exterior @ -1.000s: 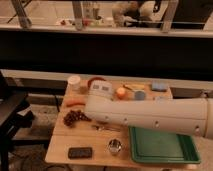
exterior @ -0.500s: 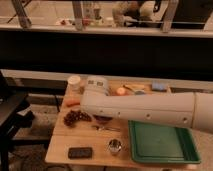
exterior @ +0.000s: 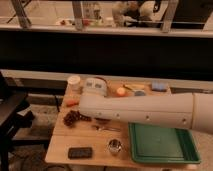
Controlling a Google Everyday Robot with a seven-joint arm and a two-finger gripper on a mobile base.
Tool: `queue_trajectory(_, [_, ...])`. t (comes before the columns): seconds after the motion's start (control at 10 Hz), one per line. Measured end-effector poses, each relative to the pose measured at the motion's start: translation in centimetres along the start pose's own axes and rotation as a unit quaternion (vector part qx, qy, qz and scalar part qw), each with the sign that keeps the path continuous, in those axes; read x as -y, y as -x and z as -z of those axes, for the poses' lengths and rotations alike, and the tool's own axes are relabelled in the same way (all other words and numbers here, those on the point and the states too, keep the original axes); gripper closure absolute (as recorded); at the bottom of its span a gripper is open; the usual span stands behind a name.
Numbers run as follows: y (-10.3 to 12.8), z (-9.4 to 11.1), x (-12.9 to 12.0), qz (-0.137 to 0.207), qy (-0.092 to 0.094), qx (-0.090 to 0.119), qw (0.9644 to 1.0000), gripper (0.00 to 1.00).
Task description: Wipe purple bowl with brush
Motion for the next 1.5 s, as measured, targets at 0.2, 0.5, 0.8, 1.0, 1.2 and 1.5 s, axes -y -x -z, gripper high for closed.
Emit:
queue_trajectory(0.2, [0.5,0.8,0.2,0.004,-0.008,0.005,0.9999,1.00])
queue_trajectory(0.5, [0.5,1.4,0.5,0.003,-0.015,0.008,0.9998,1.00])
queue_trajectory(0.8, [0.5,1.8,0.6,0.002,-0.020,0.008,0.9998,1.00])
queue_trajectory(1.0, [0.4,1.9,0.6,0.001,-0.022,0.007,0.9997,1.00])
queue_trajectory(1.2, [0.4,1.9,0.4,0.000,-0.021,0.007,0.9998,1.00])
queue_trajectory(1.5, [0.3,1.9,0.3,-0.001,-0.021,0.009,0.9997,1.00])
